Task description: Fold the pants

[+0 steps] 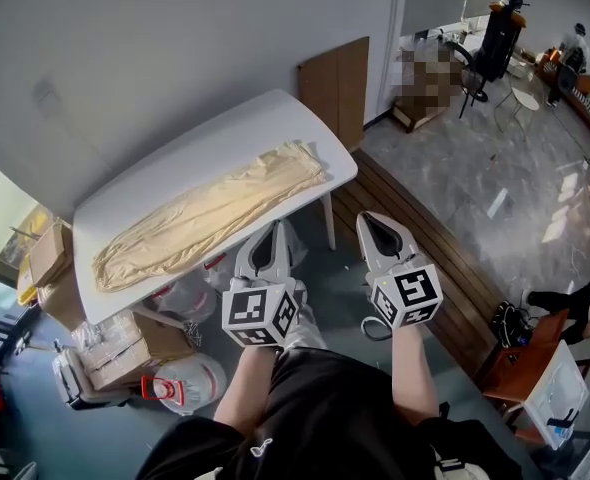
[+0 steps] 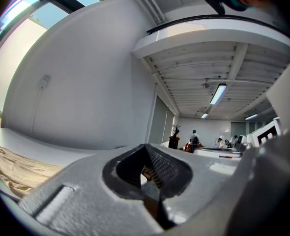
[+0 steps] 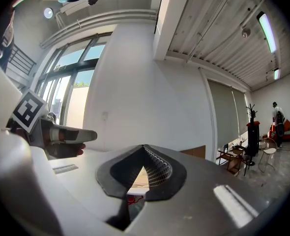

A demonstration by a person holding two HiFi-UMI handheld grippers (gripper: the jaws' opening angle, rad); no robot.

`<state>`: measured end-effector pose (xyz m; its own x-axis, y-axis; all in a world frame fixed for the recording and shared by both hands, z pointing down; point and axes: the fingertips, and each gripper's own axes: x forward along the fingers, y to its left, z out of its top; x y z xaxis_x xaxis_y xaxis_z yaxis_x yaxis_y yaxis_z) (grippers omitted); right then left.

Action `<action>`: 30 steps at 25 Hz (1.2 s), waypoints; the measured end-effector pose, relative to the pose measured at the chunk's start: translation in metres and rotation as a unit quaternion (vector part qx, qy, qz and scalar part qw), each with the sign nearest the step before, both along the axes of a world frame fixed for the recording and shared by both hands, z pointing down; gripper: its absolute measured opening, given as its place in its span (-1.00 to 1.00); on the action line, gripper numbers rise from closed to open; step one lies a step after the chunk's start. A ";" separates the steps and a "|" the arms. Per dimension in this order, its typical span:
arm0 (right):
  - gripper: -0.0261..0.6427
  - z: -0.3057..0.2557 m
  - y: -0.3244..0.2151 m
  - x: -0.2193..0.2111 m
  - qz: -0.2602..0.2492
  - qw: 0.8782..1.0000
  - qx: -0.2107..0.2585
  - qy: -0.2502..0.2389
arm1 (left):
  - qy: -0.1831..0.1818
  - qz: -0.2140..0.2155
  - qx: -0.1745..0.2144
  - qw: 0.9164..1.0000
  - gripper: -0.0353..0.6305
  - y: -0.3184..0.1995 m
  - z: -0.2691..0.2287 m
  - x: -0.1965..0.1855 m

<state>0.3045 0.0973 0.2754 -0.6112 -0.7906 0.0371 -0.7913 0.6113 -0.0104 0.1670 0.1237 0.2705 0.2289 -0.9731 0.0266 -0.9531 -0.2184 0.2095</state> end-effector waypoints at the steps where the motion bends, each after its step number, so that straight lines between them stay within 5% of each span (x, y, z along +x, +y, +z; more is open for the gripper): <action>1: -0.91 0.005 -0.007 -0.003 -0.002 1.000 -0.005 0.000 | 0.000 -0.002 -0.005 1.000 -0.88 -0.006 0.004 -0.003; 14: -0.91 0.025 -0.137 -0.045 0.022 0.999 -0.022 -0.024 | -0.010 -0.021 -0.086 0.996 -0.88 -0.127 0.065 -0.064; 30: -0.91 0.031 -0.280 -0.165 -0.037 0.996 -0.056 0.059 | 0.043 -0.059 -0.091 0.993 -0.88 -0.266 0.069 -0.160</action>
<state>0.1398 -0.1830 0.3067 -0.6537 -0.7306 0.1975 -0.7439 0.6683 0.0099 0.0074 -0.1426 0.3397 0.1219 -0.9742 0.1897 -0.9465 -0.0566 0.3178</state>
